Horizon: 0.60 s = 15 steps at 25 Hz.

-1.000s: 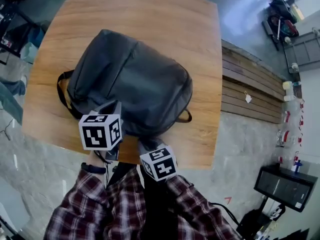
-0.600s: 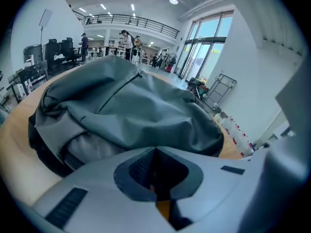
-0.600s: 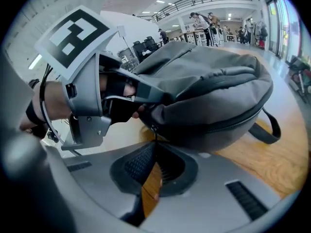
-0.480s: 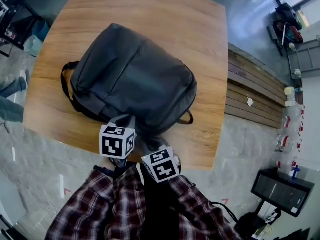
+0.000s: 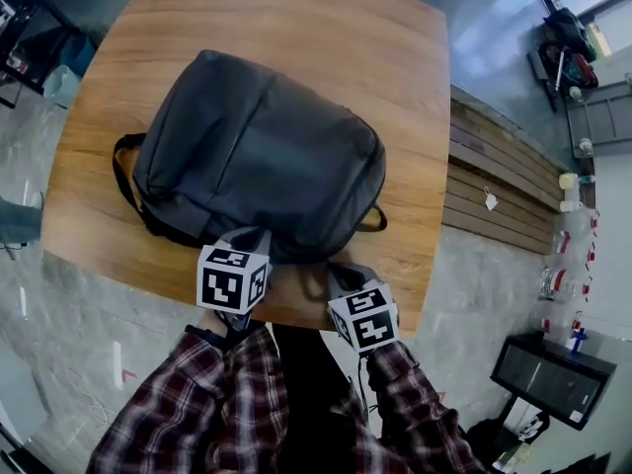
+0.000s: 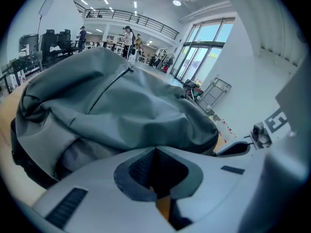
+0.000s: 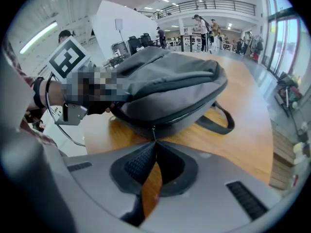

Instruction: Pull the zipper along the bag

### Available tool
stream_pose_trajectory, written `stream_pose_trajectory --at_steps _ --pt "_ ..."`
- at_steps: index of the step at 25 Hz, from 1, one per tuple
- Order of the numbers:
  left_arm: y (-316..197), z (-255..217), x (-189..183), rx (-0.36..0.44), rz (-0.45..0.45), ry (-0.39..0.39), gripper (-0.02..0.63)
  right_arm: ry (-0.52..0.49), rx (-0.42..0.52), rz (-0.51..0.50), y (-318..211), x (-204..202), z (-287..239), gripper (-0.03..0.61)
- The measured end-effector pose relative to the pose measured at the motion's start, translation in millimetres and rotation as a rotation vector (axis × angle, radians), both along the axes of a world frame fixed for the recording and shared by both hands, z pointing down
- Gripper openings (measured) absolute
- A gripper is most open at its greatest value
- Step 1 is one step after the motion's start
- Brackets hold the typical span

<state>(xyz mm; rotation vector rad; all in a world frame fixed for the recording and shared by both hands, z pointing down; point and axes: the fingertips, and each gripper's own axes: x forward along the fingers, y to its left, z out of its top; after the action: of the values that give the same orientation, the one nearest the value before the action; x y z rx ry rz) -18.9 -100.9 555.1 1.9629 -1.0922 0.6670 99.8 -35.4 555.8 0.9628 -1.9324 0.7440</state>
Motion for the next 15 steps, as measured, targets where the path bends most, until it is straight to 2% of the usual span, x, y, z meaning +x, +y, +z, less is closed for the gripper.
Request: stream_pose_trajectory --at_steps 3,7,10,15 --pt "2 1 1 -0.012 0.003 0.015 0.008 0.071 0.043 -0.006 -18 28 0 0.012" --pt "2 1 1 -0.016 0.003 0.030 0.008 0.092 0.071 0.052 -56 69 -3 0.015" --pt "3 2 2 -0.032 -0.009 0.052 0.008 0.127 0.090 0.034 -79 80 -2 0.017" --pt "4 4 4 -0.022 -0.008 0.038 0.008 0.083 0.070 0.066 -96 76 5 0.014"
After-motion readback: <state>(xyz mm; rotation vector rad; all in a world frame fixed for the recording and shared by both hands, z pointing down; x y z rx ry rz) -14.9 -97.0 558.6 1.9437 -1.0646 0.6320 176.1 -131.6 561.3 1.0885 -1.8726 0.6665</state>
